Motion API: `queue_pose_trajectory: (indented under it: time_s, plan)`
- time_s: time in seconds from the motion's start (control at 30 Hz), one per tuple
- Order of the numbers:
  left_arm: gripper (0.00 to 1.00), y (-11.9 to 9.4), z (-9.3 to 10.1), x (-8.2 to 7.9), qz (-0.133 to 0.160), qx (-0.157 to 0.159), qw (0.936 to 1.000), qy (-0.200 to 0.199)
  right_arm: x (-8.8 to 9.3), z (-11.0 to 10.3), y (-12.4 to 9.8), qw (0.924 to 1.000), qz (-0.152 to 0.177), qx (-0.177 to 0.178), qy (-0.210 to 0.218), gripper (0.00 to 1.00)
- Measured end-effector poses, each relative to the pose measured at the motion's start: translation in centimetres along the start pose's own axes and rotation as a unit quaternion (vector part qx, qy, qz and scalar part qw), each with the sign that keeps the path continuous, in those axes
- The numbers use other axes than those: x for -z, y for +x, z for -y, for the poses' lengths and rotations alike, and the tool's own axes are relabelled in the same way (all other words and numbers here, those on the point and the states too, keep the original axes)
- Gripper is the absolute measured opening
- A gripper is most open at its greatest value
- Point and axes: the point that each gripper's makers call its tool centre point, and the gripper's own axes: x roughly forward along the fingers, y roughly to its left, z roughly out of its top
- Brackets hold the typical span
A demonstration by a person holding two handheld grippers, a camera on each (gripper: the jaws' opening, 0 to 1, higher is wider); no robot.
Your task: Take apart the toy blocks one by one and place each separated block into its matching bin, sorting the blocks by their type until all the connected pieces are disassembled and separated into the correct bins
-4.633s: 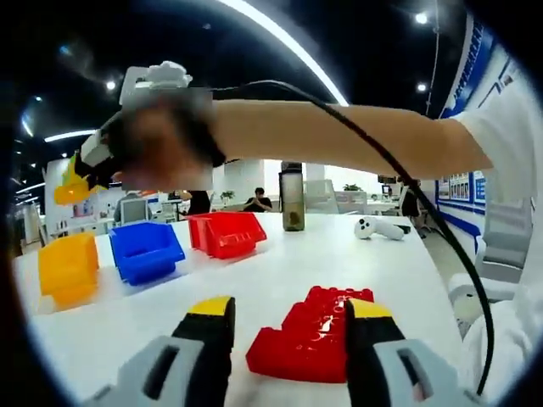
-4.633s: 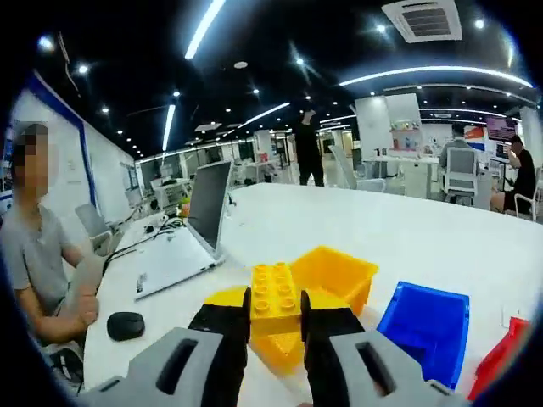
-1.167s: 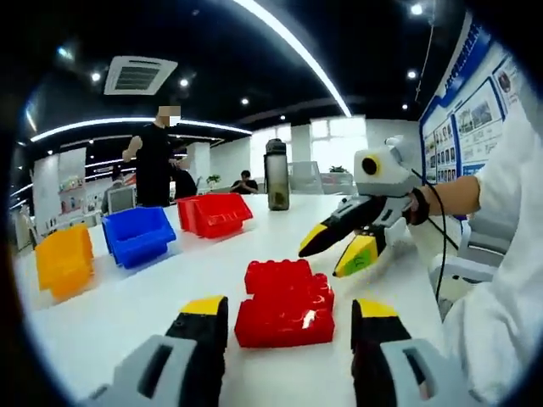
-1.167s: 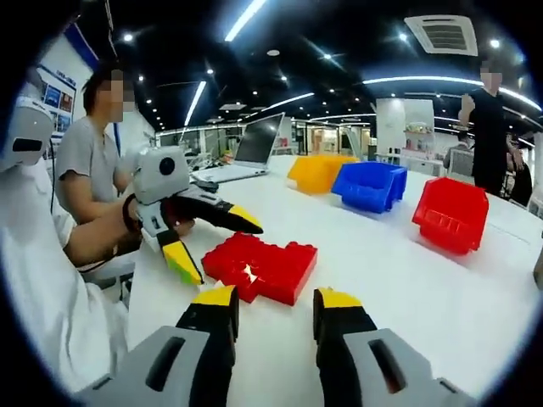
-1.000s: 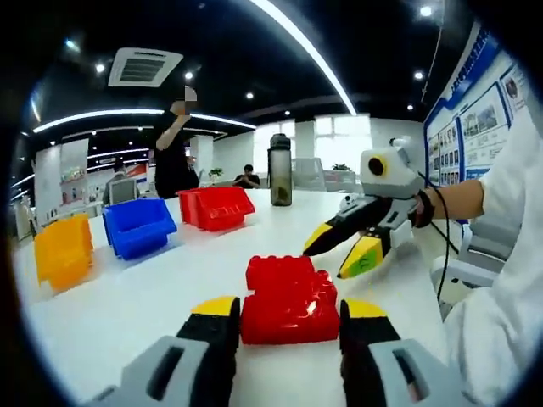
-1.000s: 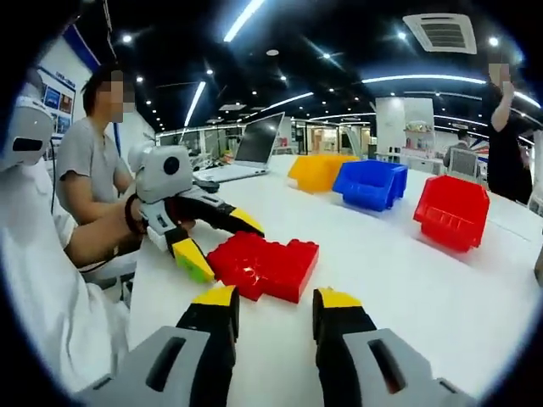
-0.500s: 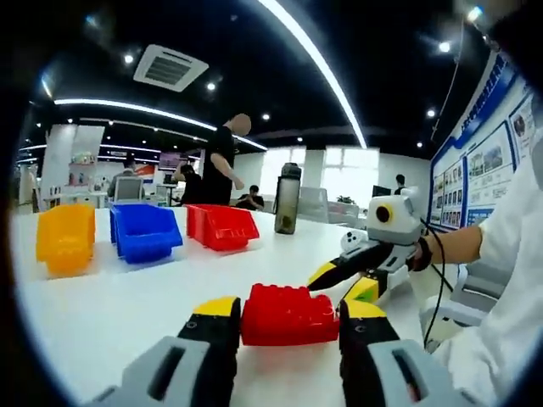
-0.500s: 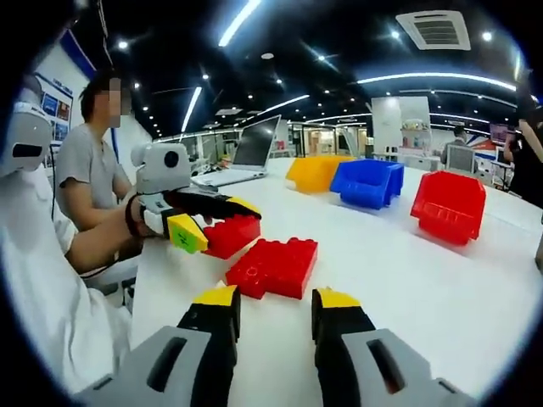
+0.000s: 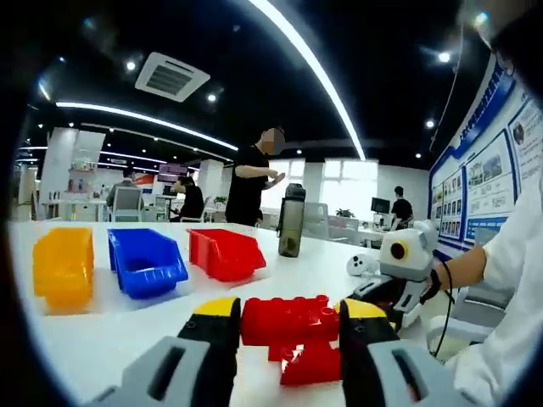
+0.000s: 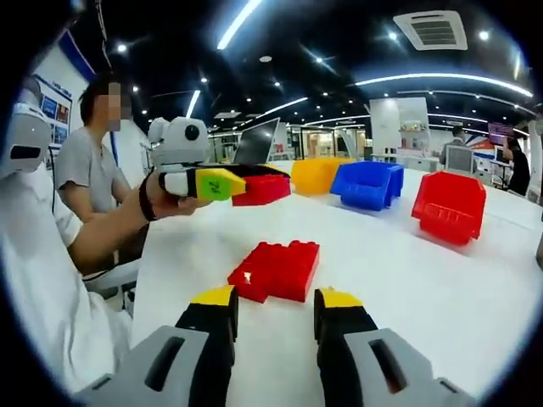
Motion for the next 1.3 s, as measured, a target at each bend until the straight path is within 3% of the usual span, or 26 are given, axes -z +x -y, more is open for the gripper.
queue_pose_trajectory:
  time_s: [0.17,0.3,0.5,0.67,0.77,1.0,1.2,1.3]
  plan:
    - [0.47,4.5,-2.0,-3.9,0.01,0.011,0.9999,0.007,-0.2,0.0,-0.1,0.9999,0.01,0.002,0.004,0.37]
    - [0.47,8.8,-3.6,-5.5,0.007,0.022,0.9996,0.018,-0.3,-0.1,-0.2,0.9998,0.017,0.003,0.006,0.37]
    - [0.47,15.5,-7.4,-5.7,-0.006,0.014,0.9997,0.017,-0.4,-0.5,-0.2,0.9998,0.02,0.002,0.004,0.37]
    - [0.47,19.8,-9.2,-5.2,-0.018,0.007,0.9998,0.005,-0.4,-0.6,-0.2,0.9997,0.022,0.002,0.008,0.37]
    - [0.47,21.9,-9.9,-4.5,-0.039,-0.002,0.999,0.022,-0.4,-0.7,-0.2,0.9997,0.022,0.002,0.009,0.36]
    - [0.47,24.5,-10.7,-3.7,-0.059,-0.015,0.9976,0.031,-0.4,-0.3,-0.4,0.9996,0.023,0.002,0.013,0.36]
    - [0.49,24.0,-10.5,-3.3,-0.069,-0.027,0.9963,0.044,-0.5,-0.1,-0.5,0.9995,0.028,0.001,0.013,0.36]
    - [0.77,23.7,-10.5,-3.1,-0.075,-0.03,0.9959,0.042,-0.6,0.0,-0.5,0.9995,0.029,0.001,0.013,0.36]
